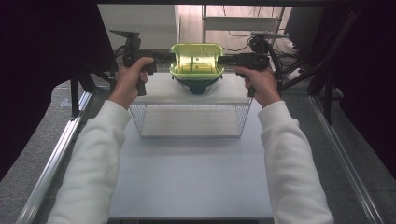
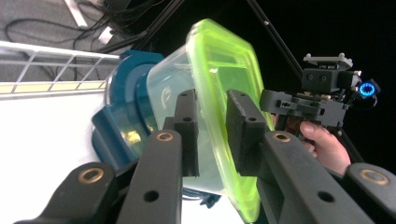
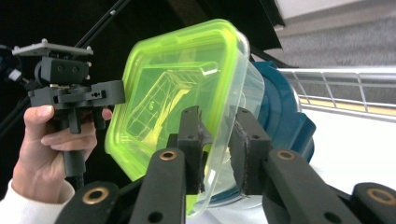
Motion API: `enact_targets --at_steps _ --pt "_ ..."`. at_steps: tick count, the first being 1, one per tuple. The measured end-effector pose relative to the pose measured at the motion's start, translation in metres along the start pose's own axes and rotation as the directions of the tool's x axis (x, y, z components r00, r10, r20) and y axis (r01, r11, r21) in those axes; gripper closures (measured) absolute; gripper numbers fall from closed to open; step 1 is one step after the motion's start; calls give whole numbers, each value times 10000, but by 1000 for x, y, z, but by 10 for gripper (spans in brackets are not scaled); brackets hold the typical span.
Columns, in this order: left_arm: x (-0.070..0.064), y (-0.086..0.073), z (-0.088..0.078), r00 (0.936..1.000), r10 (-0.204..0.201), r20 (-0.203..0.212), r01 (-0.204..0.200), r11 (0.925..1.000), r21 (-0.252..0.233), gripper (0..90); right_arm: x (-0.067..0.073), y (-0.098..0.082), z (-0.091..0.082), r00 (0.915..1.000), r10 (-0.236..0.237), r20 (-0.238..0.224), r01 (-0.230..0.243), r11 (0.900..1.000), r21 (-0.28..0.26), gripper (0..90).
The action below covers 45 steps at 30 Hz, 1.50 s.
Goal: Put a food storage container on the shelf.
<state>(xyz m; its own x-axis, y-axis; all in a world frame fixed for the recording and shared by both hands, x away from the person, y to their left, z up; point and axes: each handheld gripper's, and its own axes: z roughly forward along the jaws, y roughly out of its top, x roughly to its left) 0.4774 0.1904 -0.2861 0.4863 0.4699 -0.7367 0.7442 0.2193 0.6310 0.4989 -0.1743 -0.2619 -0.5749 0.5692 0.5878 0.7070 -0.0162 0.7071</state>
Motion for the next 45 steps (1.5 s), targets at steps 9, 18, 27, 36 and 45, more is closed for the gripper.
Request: enact_targets --at_steps 9,18,27,36,45 --pt "16 2 6 9963 -805 297 809 9966 -122 724 -11 5 11 9899 1420 -26 -1420 9899 -37 681" --pt "12 1 9 9984 -545 -165 539 9979 -370 622 -11 4 13 9869 1612 28 -1611 9867 -205 575" --pt "-3 -2 -1 9880 831 -1301 -960 9907 -961 276 1 5 -7 9978 437 503 -370 9911 -1275 305" --pt "-35 -29 -33 9273 3050 -2172 -3277 9416 -769 190 25 -19 -44 9602 -2614 982 2709 9573 -1006 252" --pt "-46 -79 -55 8876 3768 -2648 -4034 9135 -524 164 24 -62 -75 9279 -3530 1197 3632 9285 -772 254"
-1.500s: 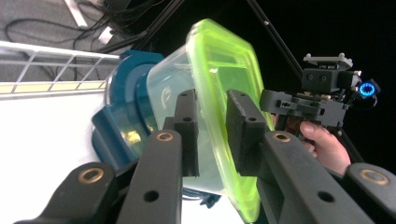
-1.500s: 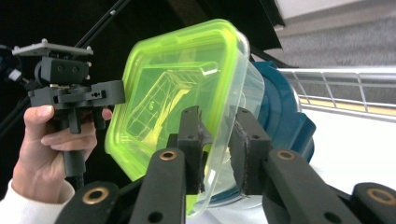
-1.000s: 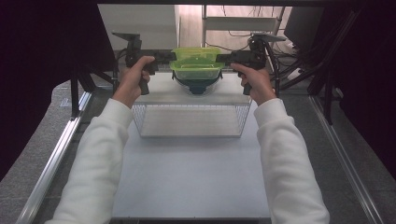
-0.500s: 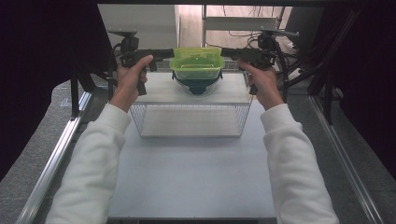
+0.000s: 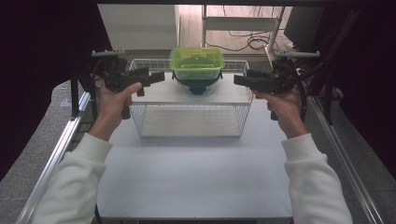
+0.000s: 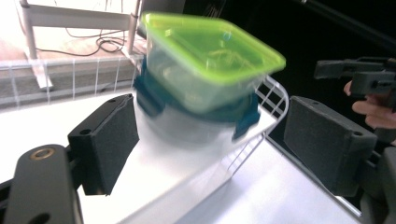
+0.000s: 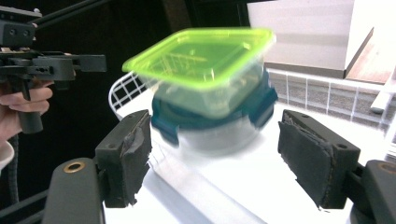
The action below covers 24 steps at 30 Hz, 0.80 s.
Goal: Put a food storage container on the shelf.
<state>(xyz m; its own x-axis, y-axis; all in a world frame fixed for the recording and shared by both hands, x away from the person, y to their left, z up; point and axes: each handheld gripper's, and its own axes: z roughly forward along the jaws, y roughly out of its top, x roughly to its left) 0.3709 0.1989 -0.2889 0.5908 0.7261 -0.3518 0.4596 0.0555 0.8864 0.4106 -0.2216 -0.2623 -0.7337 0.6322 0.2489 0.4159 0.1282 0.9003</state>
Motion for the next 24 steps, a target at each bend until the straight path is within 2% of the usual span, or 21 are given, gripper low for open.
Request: enact_targets --at_steps 7,11,16,19,24 --pt "-10 -44 -13 9994 293 -194 -285 9986 444 168 2 -44 -19 9975 -521 475 506 9982 327 263" --pt "-15 -71 -19 9958 752 -530 -713 9948 722 169 5 -69 -26 9961 -725 504 706 9967 399 269" --pt "-18 -106 -21 9920 1048 -707 -968 9894 1081 170 9 -99 -27 9946 -916 497 885 9942 609 272" --pt "-18 -125 -21 9920 1046 -711 -948 9871 1287 171 10 -117 -24 9939 -971 513 930 9926 783 272" --pt "-14 -157 -20 9944 765 -731 -642 9853 1585 172 8 -145 -19 9953 -820 510 767 9923 976 272"
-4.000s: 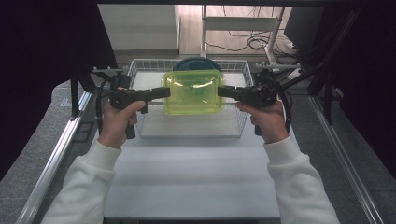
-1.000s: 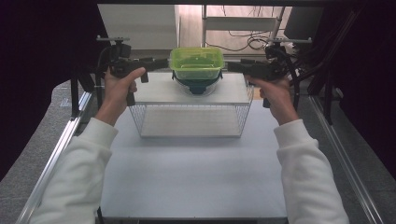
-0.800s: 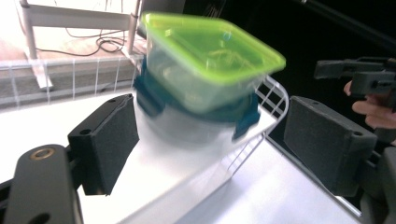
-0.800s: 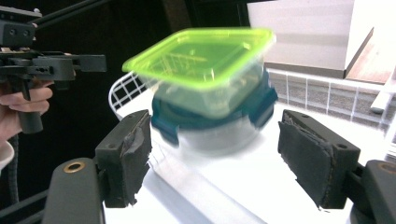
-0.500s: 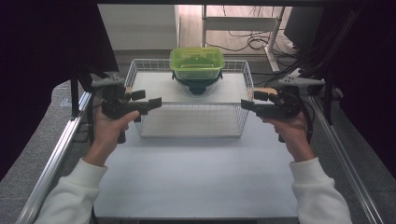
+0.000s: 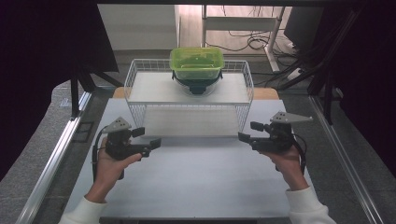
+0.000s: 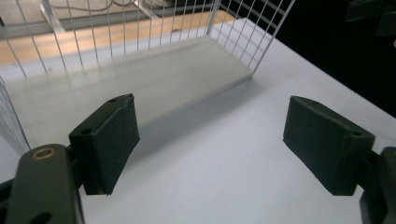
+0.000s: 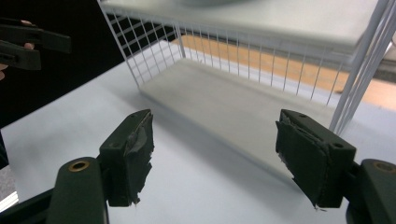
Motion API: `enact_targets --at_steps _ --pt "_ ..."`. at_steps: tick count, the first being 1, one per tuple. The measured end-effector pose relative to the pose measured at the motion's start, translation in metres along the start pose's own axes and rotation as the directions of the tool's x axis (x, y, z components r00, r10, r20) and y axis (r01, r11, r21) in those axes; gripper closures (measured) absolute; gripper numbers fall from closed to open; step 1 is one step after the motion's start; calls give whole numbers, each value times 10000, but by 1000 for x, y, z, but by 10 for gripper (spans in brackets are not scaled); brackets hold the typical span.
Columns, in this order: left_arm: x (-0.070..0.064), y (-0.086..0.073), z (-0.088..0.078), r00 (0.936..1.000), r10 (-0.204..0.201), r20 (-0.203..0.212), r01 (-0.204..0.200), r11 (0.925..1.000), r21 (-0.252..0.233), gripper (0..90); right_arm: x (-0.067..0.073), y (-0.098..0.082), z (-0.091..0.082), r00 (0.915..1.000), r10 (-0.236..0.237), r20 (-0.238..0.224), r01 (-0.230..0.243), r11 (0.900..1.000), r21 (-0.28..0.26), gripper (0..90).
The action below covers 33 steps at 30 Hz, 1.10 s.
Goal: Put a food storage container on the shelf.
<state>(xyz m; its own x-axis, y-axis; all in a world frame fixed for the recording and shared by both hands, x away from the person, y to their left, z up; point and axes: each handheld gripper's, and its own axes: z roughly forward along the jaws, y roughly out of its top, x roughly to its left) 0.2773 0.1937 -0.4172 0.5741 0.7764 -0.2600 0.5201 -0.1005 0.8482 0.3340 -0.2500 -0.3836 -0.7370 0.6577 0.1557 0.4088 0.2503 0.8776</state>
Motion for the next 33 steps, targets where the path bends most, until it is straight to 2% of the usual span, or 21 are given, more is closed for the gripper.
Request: enact_targets --at_steps 3,10,15,19,33 --pt "4 -17 5 9999 -27 -120 31 9996 272 173 0 -18 7 9998 205 -36 -204 9995 255 272" --pt "15 -54 15 9983 -191 -542 238 9958 878 174 0 -57 23 9997 205 154 -219 9953 939 272" --pt "21 -71 23 9954 -115 -946 241 9909 1327 174 -1 -82 39 9987 512 72 -517 9867 1542 271" --pt "24 -73 25 9954 -283 -910 404 9901 1344 175 0 -87 47 9987 488 146 -507 9819 1826 265" --pt "27 -75 25 9947 -326 -978 451 9907 1282 174 -3 -85 40 9985 464 283 -500 9881 1454 246"
